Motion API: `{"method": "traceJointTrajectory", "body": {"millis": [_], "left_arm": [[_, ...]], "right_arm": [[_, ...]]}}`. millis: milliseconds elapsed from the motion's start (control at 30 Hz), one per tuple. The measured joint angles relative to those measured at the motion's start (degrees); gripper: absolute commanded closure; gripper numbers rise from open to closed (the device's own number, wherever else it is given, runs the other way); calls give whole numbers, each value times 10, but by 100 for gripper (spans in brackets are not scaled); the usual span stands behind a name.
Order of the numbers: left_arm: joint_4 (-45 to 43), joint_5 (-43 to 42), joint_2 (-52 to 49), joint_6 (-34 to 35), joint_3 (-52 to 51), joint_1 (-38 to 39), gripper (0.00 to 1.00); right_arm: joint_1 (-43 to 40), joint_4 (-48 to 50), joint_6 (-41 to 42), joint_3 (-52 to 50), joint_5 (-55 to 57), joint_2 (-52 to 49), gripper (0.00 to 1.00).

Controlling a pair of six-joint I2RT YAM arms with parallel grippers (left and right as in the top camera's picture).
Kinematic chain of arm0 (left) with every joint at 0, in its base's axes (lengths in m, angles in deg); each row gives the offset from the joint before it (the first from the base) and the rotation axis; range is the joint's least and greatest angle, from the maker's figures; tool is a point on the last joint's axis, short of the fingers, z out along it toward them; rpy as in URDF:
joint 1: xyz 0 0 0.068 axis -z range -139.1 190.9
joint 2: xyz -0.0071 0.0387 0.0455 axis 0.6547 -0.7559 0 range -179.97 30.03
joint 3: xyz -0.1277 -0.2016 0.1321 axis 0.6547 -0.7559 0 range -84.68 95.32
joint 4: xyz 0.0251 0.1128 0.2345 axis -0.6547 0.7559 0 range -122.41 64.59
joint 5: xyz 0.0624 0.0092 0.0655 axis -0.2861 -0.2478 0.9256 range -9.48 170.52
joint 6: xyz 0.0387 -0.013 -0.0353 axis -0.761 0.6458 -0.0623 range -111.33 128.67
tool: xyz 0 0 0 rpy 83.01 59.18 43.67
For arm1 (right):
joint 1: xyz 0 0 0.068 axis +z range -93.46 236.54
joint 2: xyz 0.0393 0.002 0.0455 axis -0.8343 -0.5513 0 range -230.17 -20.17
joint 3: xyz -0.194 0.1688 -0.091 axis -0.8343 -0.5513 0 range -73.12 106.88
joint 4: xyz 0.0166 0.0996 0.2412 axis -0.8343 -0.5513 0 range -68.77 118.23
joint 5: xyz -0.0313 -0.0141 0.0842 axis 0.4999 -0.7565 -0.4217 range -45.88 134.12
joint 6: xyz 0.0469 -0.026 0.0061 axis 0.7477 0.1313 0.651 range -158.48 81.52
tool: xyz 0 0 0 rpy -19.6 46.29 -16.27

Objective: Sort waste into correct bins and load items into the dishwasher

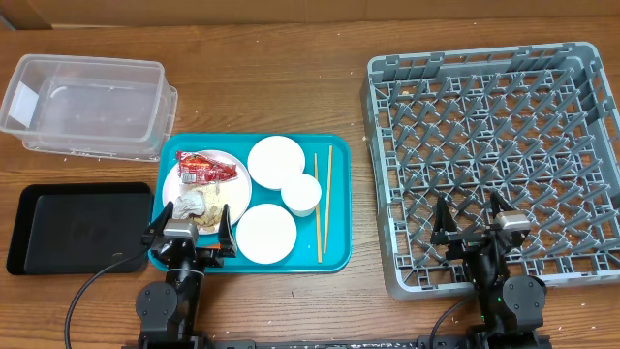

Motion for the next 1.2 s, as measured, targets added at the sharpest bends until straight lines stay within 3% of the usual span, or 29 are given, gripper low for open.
{"method": "traceJointTrajectory", "body": {"millis": [933, 1200], "left_arm": [[0, 0, 0, 0, 0, 0, 0], [10, 0, 0, 64, 2, 0, 0]], "right_arm": [[0, 0, 0, 0, 0, 0, 0], [0, -48, 30, 7, 0, -1, 0]]}}
